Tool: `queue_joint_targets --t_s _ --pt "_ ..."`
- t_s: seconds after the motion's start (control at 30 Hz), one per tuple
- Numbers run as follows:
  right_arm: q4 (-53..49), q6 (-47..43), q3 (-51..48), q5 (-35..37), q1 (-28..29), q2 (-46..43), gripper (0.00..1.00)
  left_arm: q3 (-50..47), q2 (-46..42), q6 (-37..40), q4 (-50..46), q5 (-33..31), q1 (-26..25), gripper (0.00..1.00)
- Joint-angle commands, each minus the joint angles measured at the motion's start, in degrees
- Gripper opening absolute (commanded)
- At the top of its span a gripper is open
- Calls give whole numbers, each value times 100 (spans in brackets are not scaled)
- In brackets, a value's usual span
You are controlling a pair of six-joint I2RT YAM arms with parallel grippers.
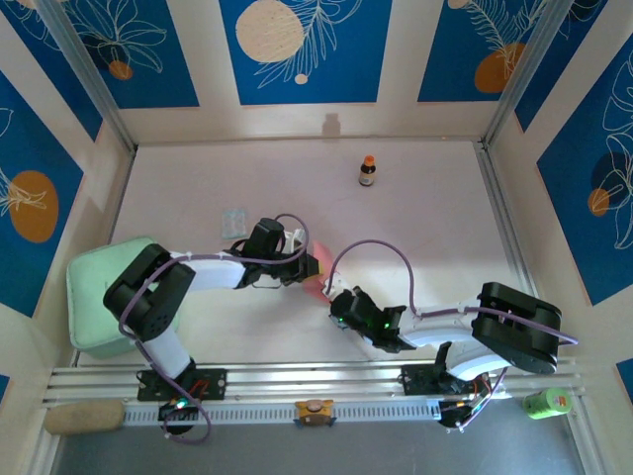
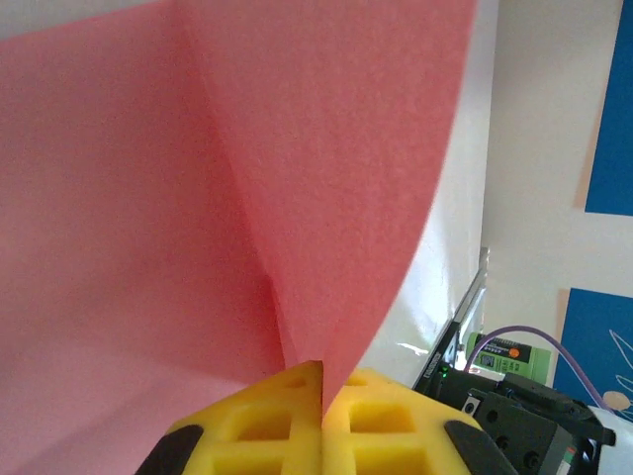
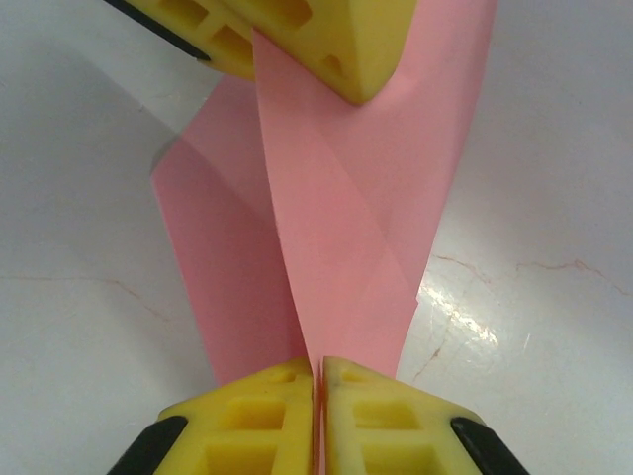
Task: Fold a paper plane with a square sheet of paper (pick it up from the middle)
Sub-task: Fourth fold the wing at the center of the table.
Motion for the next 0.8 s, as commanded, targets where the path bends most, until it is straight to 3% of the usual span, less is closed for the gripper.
queue_joint_targets --t_s 0.0,0.77 --pt "-100 162 53 82 22 -74 12 41 -124 118 -86 -15 76 3" --pt "-549 398 -29 229 222 -400 17 77 -343 301 -549 -147 90 0"
